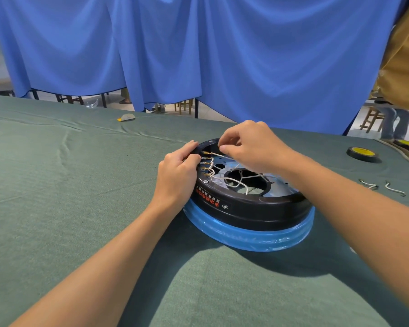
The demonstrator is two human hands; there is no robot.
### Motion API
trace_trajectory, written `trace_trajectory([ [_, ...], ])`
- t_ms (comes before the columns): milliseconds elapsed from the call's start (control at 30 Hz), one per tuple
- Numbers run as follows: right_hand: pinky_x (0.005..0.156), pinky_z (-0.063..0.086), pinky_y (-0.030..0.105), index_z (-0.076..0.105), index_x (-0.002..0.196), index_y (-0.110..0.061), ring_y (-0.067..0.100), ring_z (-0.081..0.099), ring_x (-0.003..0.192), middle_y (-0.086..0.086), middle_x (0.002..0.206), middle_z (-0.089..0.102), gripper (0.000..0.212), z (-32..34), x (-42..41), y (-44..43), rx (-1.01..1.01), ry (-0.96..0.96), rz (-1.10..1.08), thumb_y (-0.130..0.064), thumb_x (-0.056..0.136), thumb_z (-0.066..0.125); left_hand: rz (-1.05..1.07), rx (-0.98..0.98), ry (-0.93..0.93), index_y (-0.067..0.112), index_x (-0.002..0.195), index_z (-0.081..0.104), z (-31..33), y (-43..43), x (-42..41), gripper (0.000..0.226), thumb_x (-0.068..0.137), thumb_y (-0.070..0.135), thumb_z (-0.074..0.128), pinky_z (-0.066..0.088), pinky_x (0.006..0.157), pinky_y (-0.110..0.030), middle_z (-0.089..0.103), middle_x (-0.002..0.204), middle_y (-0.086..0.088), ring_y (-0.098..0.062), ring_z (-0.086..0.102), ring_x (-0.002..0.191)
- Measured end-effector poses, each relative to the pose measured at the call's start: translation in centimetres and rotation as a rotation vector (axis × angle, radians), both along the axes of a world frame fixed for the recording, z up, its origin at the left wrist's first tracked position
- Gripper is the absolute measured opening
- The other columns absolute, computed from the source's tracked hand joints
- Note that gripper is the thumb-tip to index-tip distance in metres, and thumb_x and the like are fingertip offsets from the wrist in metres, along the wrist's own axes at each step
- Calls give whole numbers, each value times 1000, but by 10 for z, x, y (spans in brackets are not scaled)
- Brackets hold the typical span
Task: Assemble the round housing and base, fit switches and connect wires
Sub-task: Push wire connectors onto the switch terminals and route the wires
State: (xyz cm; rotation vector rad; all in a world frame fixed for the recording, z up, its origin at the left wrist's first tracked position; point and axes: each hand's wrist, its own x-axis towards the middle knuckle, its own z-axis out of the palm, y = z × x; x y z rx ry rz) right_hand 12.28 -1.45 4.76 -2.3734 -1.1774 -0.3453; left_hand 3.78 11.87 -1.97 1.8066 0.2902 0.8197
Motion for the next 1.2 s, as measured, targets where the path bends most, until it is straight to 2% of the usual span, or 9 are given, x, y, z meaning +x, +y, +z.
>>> trace_trajectory([
  [67,80,47,27,76,93,-16,16,60,86,-5,82,67,16,5,1,-21,27,21,-37,-20,91,60,29,49,-20,16,130,65,1,-1,-2,37,94,13,52,42,90,-12,65,127,15,5,57,109],
  [167,76,44,25,76,88,-17,14,63,82,-4,83,71,16,5,3,-59,54,2,-116,-20,91,60,-42,196,-85,17,123,69,9,-8,-8,40,89,25,50,44,94,-15,65,123,23,15,57,102],
  [333,83,35,30,75,87,-19,24,56,96,1,94,67,15,-17,5,-106,80,-23,-264,-20,90,60,-112,808,78,32,119,70,17,-28,-20,53,89,49,30,25,108,-28,63,129,19,3,51,123],
  [500,92,36,30,74,95,-14,25,56,103,3,99,62,29,-38,2,-98,400,74,-364,-1,89,48,-67,906,115,29,117,71,33,-41,-27,54,89,47,30,28,105,-28,70,119,11,-8,59,113],
  [667,83,31,17,72,99,-13,21,54,106,6,110,63,39,-43,4,-96,487,185,-344,4,87,39,-45,1198,156,27,117,69,55,-100,-11,47,87,28,34,35,96,-32,74,108,4,-18,64,104],
  [833,87,50,30,72,90,-16,21,67,90,1,95,72,32,-24,20,-133,478,334,-264,1,88,46,-84,1196,295,25,118,63,66,-137,24,34,97,25,37,37,76,-34,70,108,-4,-30,60,100],
  [967,87,51,34,72,85,-18,22,67,87,6,89,74,24,-23,48,-177,381,320,-370,-4,88,54,-265,1146,374,14,124,59,56,-158,45,36,102,31,37,41,98,-42,61,128,-7,-29,52,121],
  [1100,96,47,37,74,94,-18,27,59,108,8,102,72,24,-48,67,-199,157,252,-550,-6,88,54,-352,1363,553,15,120,61,46,-159,57,38,102,40,38,31,109,-42,44,150,-2,-24,41,135],
  [1200,91,48,39,72,101,-19,30,50,116,8,112,66,26,-59,71,-202,113,130,-716,-7,87,54,-469,1159,533,16,126,62,49,-154,57,39,102,41,43,22,112,-36,37,157,4,-13,26,145],
])
